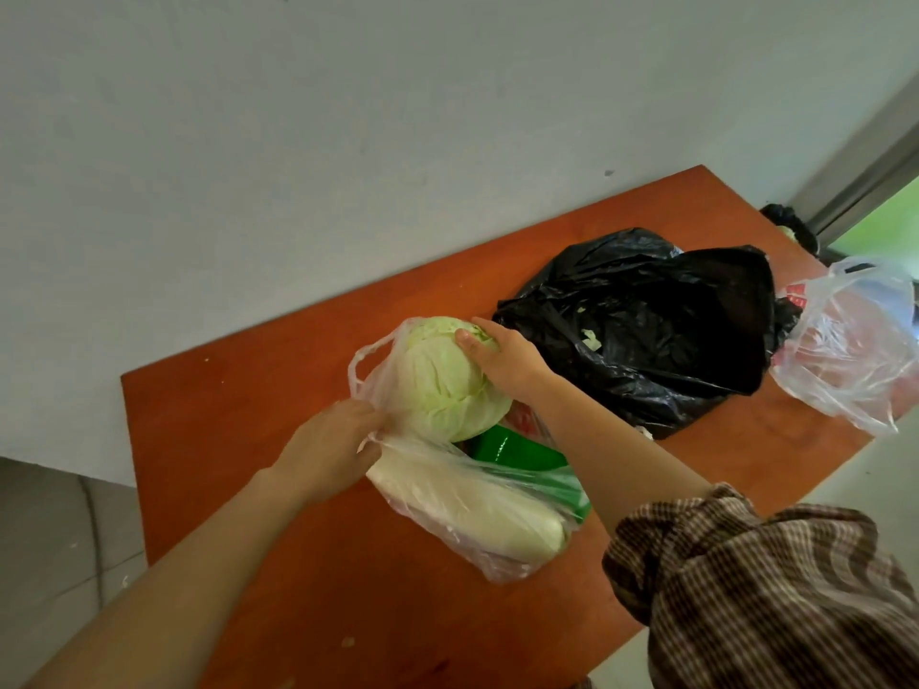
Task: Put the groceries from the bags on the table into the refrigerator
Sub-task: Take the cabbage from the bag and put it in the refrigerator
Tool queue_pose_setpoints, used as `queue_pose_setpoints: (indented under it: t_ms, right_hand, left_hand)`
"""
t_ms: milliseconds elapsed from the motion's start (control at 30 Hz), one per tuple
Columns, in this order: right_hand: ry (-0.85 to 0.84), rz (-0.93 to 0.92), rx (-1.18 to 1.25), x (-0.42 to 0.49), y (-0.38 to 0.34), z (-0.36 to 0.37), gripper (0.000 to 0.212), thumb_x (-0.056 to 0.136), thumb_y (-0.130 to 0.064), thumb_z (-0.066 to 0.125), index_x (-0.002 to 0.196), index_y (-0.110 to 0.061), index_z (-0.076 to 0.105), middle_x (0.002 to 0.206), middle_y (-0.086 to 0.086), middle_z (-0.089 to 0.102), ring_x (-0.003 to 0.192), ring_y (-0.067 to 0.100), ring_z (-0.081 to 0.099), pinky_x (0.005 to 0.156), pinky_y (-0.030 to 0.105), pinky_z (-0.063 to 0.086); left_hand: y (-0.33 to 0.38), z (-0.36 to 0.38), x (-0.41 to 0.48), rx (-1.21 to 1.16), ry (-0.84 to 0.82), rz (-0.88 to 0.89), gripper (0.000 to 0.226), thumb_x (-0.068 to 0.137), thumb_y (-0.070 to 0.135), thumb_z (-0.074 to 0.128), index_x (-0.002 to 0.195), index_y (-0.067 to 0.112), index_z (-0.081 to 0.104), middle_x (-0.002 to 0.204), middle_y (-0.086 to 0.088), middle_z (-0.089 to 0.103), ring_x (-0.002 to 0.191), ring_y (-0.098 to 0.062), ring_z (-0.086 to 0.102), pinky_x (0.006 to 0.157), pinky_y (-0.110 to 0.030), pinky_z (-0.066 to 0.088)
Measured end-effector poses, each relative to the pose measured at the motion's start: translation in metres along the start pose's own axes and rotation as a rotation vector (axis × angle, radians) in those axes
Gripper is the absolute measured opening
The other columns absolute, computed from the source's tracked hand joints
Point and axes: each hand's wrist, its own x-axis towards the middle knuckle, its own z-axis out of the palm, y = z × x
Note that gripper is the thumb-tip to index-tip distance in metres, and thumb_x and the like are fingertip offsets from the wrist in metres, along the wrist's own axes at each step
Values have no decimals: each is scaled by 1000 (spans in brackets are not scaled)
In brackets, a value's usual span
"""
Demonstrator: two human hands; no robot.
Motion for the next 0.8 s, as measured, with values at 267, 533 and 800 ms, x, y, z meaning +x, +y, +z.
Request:
queue_pose_setpoints:
  t_ms: [267,533,800]
  right_hand:
    - [309,57,101,-19,27,14,51,86,-60,55,120,-22,55,117,0,54,113,21,54,87,35,49]
    - [128,491,471,-7,36,12,88,58,-81,51,100,-3,58,89,8,62,87,26,63,86,46,55]
    - [10,569,750,3,20,17,114,48,-78,68,140,-15,42,129,6,56,112,28,56,97,45,47]
  left_hand:
    - [49,-47,65,-391,469,-143,32,94,24,43,119,14,59,120,-1,58,110,-17,54,92,-27,40]
    - [48,-42,118,-242,-103,-207,81,88,68,34,150,18,21,155,-9,26,142,-31,23,114,-47,24]
    - [33,-57,105,-333,-378,-213,146,38,80,72,151,26,-4,160,-2,8,144,-22,17,115,-42,24]
